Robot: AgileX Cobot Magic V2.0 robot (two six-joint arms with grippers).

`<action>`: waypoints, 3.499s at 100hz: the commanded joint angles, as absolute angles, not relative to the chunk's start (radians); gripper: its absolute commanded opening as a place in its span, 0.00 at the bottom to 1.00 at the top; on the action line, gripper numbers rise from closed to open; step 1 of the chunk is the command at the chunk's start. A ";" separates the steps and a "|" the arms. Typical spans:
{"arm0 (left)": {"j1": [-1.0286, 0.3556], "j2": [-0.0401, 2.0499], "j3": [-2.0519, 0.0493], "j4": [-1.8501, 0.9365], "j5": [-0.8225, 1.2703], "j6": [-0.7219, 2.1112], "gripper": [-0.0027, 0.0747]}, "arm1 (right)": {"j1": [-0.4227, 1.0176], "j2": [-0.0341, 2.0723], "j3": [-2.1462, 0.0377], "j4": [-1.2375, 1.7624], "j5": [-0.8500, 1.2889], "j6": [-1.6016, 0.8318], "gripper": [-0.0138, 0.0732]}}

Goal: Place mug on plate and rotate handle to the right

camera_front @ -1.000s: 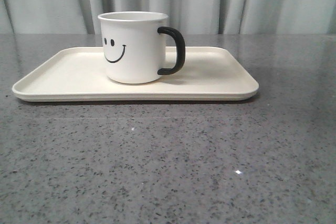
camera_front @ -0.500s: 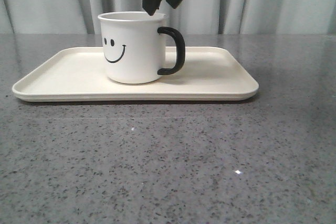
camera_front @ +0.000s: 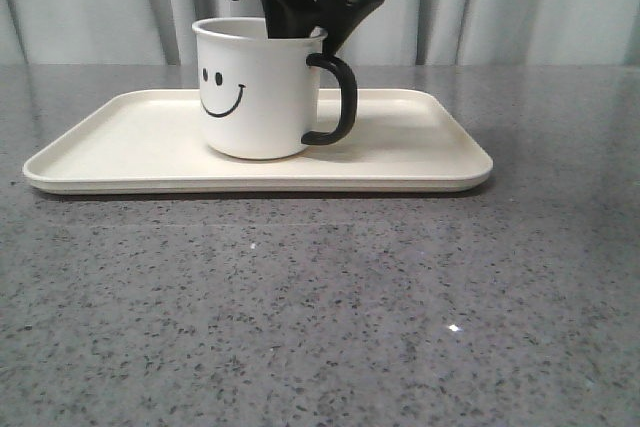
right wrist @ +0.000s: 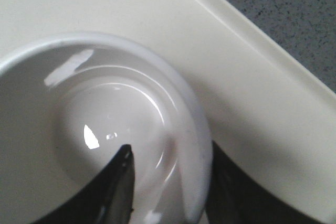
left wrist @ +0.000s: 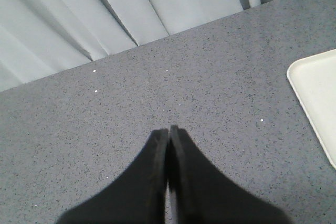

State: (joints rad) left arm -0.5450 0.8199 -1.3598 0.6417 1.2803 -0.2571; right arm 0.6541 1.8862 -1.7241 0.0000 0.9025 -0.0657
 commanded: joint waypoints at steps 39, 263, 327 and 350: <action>-0.550 0.817 -1.379 0.675 1.259 -0.269 0.01 | 0.657 1.822 -1.775 -0.021 0.875 -0.074 0.03; -0.550 0.817 -1.379 0.657 1.259 -0.269 0.01 | 0.651 2.002 -2.216 -0.018 1.260 -0.375 0.03; -0.550 0.817 -1.379 0.650 1.259 -0.269 0.01 | 0.645 2.058 -2.214 -0.011 1.278 -0.360 0.03; -0.550 0.817 -1.379 0.650 1.259 -0.269 0.01 | 0.645 2.071 -2.214 0.000 1.294 -0.359 0.03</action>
State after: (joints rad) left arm -0.5450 0.8199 -1.3598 0.6222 1.2785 -0.2571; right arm 0.6498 2.1169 -2.1854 0.0000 1.2517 -0.3602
